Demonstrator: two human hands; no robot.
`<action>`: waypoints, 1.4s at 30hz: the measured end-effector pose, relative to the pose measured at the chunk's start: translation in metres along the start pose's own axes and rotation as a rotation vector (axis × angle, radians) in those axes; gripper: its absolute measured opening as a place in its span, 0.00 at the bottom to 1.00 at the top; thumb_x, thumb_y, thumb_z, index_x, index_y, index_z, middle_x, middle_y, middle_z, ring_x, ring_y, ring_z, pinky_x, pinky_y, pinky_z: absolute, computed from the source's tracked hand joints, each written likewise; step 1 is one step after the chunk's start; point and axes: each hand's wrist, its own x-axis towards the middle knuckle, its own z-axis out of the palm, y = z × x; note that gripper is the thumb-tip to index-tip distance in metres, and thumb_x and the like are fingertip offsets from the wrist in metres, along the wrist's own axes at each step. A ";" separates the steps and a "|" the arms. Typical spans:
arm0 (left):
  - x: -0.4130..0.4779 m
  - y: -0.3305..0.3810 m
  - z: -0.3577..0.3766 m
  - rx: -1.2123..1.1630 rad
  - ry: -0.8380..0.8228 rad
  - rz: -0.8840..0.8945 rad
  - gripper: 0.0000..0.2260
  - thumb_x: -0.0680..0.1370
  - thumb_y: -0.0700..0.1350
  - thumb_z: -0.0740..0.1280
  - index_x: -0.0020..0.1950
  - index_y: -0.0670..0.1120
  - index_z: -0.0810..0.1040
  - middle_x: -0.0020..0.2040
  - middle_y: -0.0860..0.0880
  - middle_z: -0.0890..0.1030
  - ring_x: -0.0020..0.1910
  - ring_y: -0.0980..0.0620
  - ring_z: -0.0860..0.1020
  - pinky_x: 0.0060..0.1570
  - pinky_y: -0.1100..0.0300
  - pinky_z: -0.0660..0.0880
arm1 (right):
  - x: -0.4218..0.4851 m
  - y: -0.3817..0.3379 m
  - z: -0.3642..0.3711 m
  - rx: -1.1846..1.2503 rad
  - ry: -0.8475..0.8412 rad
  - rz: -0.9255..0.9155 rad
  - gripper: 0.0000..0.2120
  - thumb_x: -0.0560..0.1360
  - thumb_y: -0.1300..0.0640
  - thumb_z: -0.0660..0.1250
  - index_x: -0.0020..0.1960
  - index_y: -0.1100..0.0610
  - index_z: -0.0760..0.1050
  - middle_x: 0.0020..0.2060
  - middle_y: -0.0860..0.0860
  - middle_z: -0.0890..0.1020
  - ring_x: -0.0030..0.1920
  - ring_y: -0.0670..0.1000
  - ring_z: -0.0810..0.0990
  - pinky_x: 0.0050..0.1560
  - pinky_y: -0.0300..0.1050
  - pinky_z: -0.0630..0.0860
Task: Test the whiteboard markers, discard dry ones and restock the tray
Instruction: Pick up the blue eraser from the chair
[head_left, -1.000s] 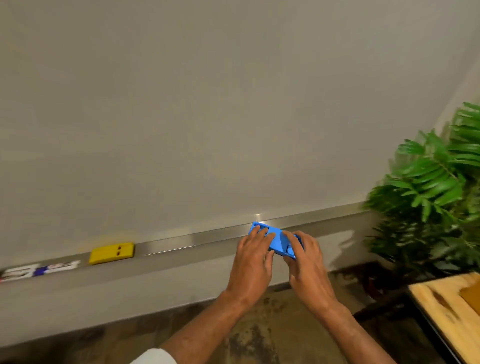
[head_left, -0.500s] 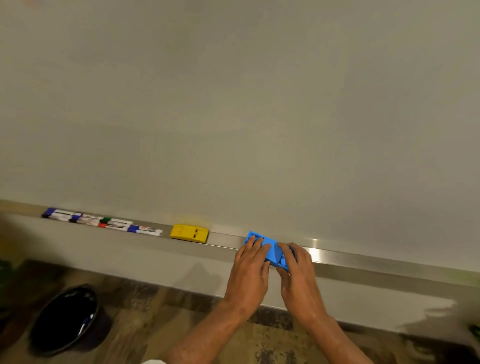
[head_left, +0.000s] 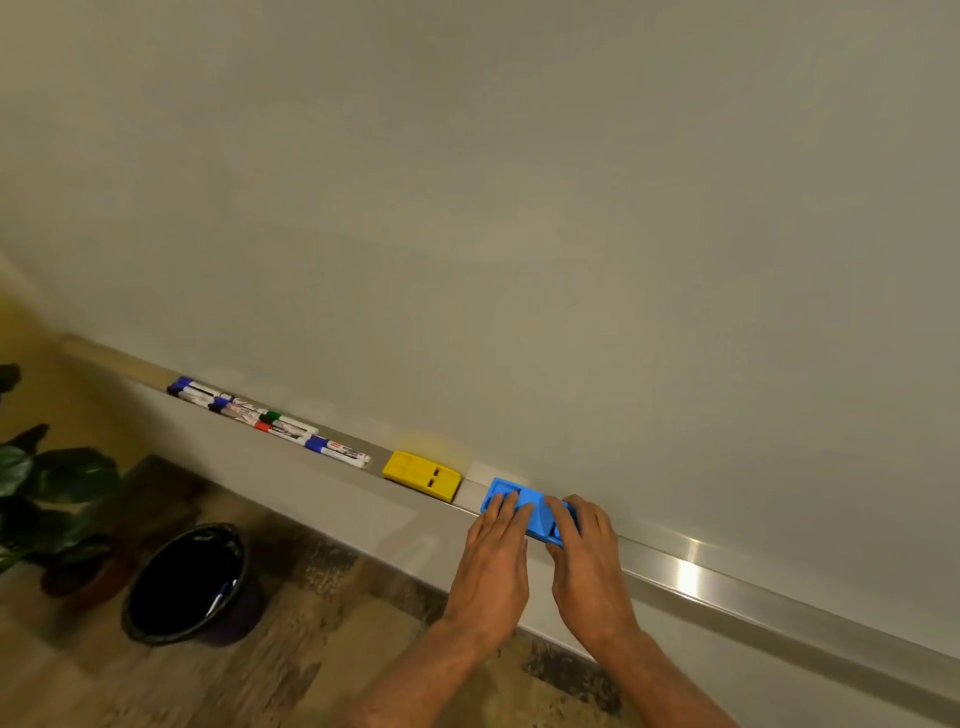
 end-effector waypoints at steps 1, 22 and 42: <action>0.004 -0.006 0.002 0.016 -0.016 -0.003 0.24 0.87 0.42 0.56 0.83 0.49 0.57 0.83 0.53 0.53 0.82 0.56 0.45 0.82 0.55 0.47 | 0.005 0.001 0.007 -0.007 -0.007 0.007 0.35 0.66 0.71 0.76 0.69 0.56 0.69 0.60 0.56 0.75 0.60 0.57 0.74 0.59 0.54 0.78; 0.070 -0.119 0.055 0.166 -0.231 0.050 0.32 0.83 0.39 0.62 0.83 0.47 0.49 0.83 0.48 0.50 0.82 0.45 0.50 0.76 0.47 0.44 | 0.063 0.026 0.135 -0.146 -0.196 0.176 0.45 0.50 0.75 0.79 0.66 0.56 0.75 0.60 0.57 0.78 0.60 0.60 0.78 0.58 0.55 0.77; 0.075 -0.140 0.064 0.303 -0.263 0.043 0.30 0.81 0.45 0.69 0.81 0.45 0.62 0.82 0.46 0.56 0.81 0.46 0.58 0.76 0.44 0.57 | 0.058 0.021 0.151 -0.102 -0.184 0.230 0.37 0.62 0.69 0.79 0.67 0.53 0.71 0.67 0.56 0.73 0.66 0.57 0.74 0.64 0.53 0.75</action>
